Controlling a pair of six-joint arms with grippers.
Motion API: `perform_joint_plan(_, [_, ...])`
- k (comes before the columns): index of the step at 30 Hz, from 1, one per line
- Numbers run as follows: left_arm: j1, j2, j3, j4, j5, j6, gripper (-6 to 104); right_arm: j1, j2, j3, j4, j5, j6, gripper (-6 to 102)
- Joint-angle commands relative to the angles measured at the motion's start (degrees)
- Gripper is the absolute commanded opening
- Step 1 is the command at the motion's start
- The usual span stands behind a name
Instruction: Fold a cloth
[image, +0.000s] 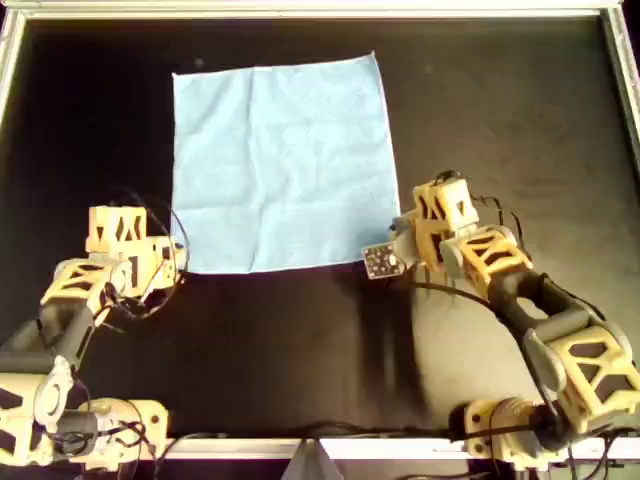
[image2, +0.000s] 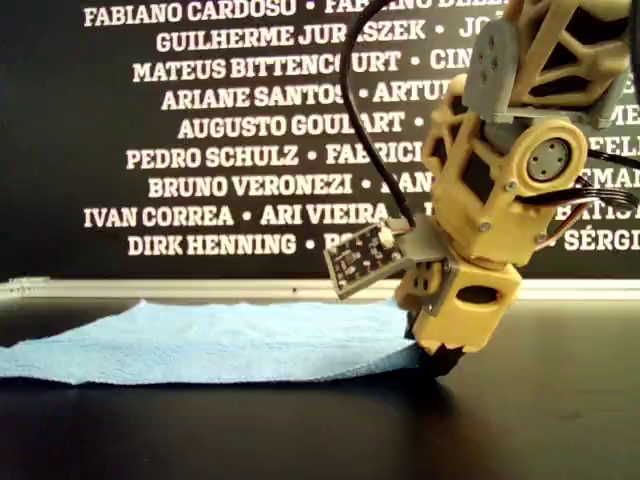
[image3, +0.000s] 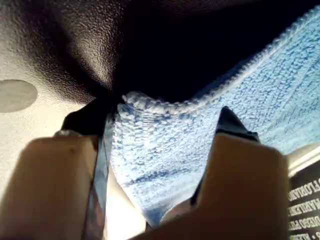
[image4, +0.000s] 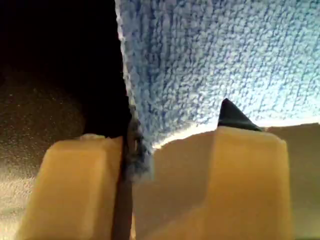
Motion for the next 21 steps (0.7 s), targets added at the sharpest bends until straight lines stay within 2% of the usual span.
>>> perform_joint_plan(1, [-1.23,-0.26,-0.97,-0.7,0.26,0.35,73,-0.35,0.62,-2.55,0.88,-0.62,0.18,61])
perform_joint_plan(4, [-1.23,-0.26,-0.97,-0.7,0.26,0.35,70,-0.35,0.79,-2.55,0.88,-0.62,0.18,52])
perform_joint_plan(7, [-1.23,-0.26,-1.05,-0.7,0.35,0.35,61,-0.35,1.23,-2.64,0.79,-0.62,0.18,42])
perform_joint_plan(13, [-1.23,-0.09,-3.16,-0.7,0.53,0.35,38,-0.35,1.41,-2.64,0.7,-0.7,0.26,29])
perform_joint_plan(16, [-1.23,0.44,-4.57,-0.7,0.62,-0.53,25,-0.35,1.41,-2.64,0.7,-0.7,0.26,21])
perform_joint_plan(21, [-1.23,0.79,-5.27,-0.7,0.62,-0.62,4,-0.35,1.49,-2.64,0.53,-0.7,0.26,-2])
